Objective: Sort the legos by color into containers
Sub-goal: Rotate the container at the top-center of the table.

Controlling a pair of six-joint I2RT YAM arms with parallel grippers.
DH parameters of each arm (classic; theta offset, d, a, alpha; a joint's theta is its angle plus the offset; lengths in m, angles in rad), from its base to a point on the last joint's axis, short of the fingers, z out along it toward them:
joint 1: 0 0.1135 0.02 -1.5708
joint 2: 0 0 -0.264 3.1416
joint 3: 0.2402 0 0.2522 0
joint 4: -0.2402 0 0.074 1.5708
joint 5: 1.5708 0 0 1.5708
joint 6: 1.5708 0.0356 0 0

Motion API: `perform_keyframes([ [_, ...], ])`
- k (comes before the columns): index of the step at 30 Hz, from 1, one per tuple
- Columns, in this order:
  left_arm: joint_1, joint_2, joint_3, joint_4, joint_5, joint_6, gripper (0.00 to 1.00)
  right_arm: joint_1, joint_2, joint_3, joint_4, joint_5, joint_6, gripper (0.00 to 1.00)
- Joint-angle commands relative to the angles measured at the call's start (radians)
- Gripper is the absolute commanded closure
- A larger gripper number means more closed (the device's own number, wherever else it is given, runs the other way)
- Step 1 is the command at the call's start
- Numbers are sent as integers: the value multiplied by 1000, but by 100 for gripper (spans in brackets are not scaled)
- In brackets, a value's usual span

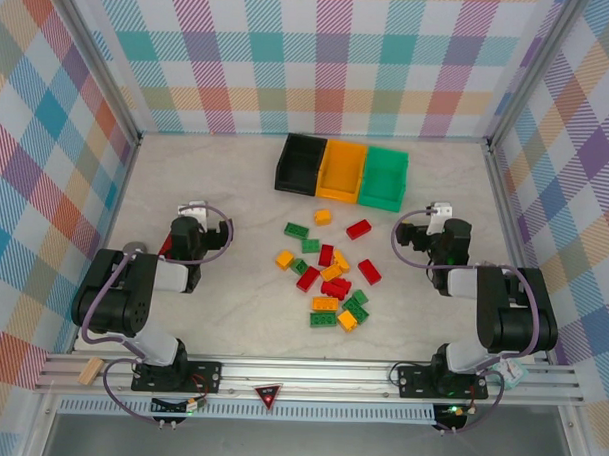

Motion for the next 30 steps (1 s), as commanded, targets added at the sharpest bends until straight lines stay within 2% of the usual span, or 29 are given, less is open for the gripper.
perform_keyframes([
  [1, 13, -5, 20, 0, 18, -7, 0, -6, 6, 6, 23, -21, 14, 1],
  [20, 13, -3, 20, -1, 25, -6, 0, 22, -22, -4, 22, 18, -7, 1],
  [23, 12, -7, 18, 5, 26, -5, 0, 27, -82, 1, -40, 30, -6, 1],
  [27, 10, -90, 58, -140, 10, -9, 0, 27, -200, 43, -245, 54, 37, 1],
  [30, 9, -145, 47, -165, -10, -17, 0, 26, -281, 66, -366, 18, 111, 1],
])
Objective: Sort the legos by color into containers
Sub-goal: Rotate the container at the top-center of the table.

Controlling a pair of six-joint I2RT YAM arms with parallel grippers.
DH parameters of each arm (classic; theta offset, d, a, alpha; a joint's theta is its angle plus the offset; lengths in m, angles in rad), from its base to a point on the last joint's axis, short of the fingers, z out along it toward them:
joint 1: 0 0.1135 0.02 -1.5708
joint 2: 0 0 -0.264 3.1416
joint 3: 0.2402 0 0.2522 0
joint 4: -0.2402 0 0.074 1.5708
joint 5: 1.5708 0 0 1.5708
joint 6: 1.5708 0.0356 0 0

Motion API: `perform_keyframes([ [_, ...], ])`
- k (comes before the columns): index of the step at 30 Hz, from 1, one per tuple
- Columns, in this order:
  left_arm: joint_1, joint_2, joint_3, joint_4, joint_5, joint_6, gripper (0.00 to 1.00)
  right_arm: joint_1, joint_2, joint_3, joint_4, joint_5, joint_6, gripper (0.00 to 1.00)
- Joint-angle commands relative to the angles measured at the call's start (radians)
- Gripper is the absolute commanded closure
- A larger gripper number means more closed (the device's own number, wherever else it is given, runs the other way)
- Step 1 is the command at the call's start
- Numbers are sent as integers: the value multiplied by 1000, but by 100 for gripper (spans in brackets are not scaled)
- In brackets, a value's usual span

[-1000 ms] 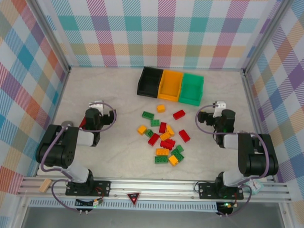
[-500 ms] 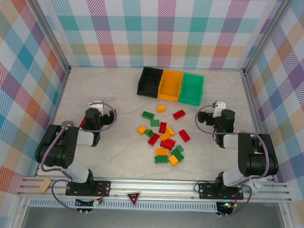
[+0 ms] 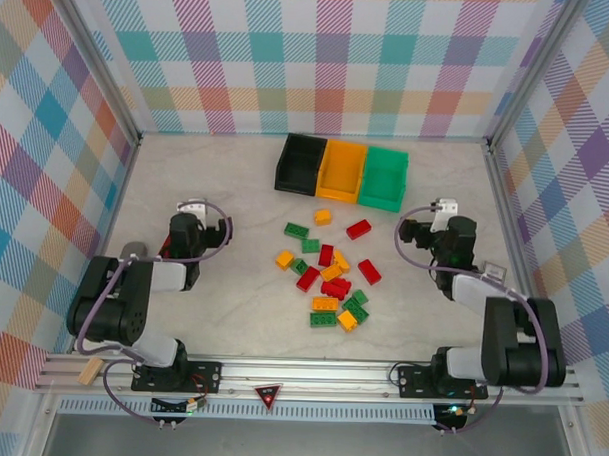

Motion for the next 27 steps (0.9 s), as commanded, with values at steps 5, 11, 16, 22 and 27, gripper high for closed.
perform_keyframes([
  [5, 9, -190, 146, -385, -28, -141, 0, 4, -134, 174, -451, -86, 297, 1],
  [11, 8, -89, 357, -598, 245, -274, 0, 22, -34, 288, -590, -455, 394, 1],
  [16, 4, 93, 493, -565, 406, -456, 0, 137, 52, 408, -848, -394, 352, 1],
  [22, -58, 337, 733, -612, 512, -477, 3, 251, 49, 447, -974, -171, 346, 2],
  [27, -107, 490, 949, -725, 492, -469, 17, 287, 60, 461, -1025, -125, 349, 4],
])
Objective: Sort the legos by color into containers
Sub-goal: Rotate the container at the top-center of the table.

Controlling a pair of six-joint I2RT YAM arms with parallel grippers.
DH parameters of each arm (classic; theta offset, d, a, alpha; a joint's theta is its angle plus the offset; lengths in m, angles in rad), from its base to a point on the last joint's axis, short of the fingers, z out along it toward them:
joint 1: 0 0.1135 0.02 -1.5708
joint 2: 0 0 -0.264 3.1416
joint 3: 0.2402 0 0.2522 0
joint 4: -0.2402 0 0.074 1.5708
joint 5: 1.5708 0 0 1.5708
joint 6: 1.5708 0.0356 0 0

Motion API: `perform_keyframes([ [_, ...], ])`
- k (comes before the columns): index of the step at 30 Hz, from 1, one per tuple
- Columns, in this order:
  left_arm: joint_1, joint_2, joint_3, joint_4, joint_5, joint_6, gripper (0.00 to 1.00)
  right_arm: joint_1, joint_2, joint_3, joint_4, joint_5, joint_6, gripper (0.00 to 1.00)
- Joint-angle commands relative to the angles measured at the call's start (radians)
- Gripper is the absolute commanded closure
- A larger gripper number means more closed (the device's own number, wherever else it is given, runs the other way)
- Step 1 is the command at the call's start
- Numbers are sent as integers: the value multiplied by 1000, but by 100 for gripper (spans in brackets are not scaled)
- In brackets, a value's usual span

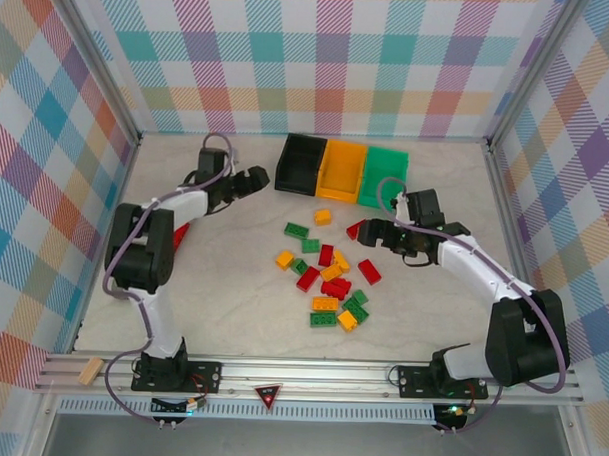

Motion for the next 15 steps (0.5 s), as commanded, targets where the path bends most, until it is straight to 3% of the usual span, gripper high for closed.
perform_keyframes([
  [1, -37, 75, 158, -118, 23, -7, 19, 21, -2, 25, -82, 64, 10, 4],
  [4, -63, 177, 319, -240, -32, 25, 22, 38, -25, 13, -90, 89, 14, 4],
  [10, -83, 345, 539, -378, -76, 59, 47, 55, -71, -7, -101, 94, 15, 4],
  [15, -97, 367, 562, -376, -140, 63, 49, 59, -91, -20, -106, 95, 12, 3],
])
